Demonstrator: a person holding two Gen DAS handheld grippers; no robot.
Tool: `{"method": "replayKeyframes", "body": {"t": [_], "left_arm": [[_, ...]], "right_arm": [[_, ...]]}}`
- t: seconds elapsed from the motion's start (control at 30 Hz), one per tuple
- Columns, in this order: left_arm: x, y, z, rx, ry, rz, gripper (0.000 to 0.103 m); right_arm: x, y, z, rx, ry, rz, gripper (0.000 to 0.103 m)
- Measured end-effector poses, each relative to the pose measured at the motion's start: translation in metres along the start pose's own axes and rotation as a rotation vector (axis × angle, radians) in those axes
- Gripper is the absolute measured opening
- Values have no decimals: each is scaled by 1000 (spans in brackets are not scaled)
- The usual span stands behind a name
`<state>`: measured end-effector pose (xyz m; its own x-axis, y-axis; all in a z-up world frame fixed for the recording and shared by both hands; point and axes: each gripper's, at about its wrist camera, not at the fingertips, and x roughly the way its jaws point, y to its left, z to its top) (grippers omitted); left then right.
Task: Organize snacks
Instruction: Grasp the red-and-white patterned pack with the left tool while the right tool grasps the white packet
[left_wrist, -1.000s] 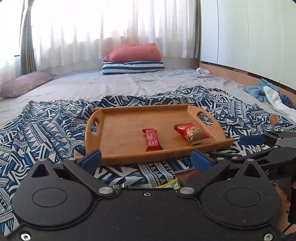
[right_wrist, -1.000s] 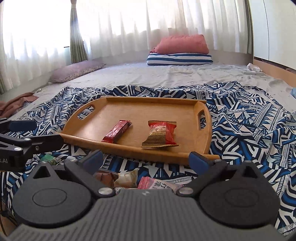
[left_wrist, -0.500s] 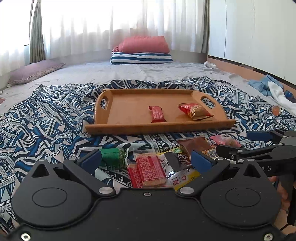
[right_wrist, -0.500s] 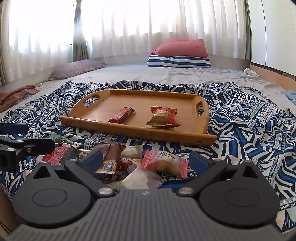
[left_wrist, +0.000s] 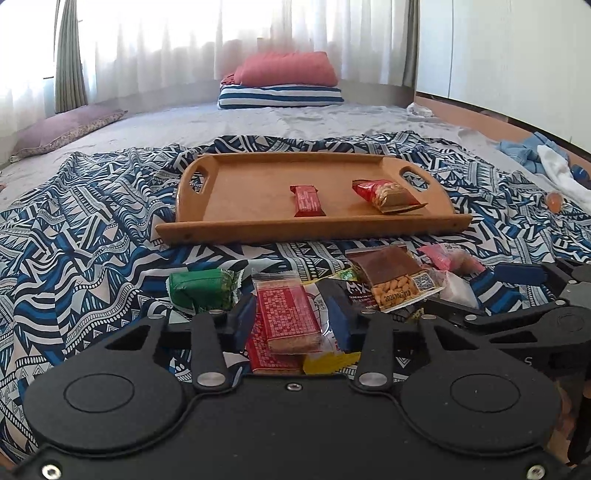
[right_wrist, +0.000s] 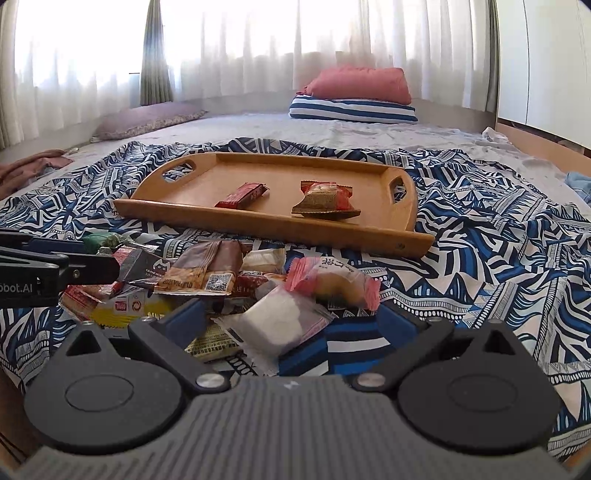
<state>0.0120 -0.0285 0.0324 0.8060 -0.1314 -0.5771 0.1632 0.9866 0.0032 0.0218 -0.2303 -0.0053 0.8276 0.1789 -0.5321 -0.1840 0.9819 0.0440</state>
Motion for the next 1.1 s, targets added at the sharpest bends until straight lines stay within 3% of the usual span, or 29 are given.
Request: {"method": "replayKeyframes", "body": {"t": [0.27, 0.37, 0.5, 0.7, 0.9, 1.1], "left_arm": [[21, 5, 1, -46, 54, 15, 40], [22, 4, -1, -50, 55, 11, 35], [18, 4, 0, -51, 49, 6, 32], [9, 7, 2, -30, 26, 23, 32], [15, 8, -2, -37, 59, 21, 33], [20, 9, 1, -55, 68, 9, 33]], "right_arm": [[-3, 2, 0, 8, -14, 23, 101], [-2, 8, -2, 18, -8, 39, 99], [-2, 14, -4, 29, -20, 45, 92], [-7, 8, -4, 71, -54, -26, 80], [-7, -4, -10, 152, -27, -12, 74], [-8, -6, -11, 193, -29, -32, 61]]}}
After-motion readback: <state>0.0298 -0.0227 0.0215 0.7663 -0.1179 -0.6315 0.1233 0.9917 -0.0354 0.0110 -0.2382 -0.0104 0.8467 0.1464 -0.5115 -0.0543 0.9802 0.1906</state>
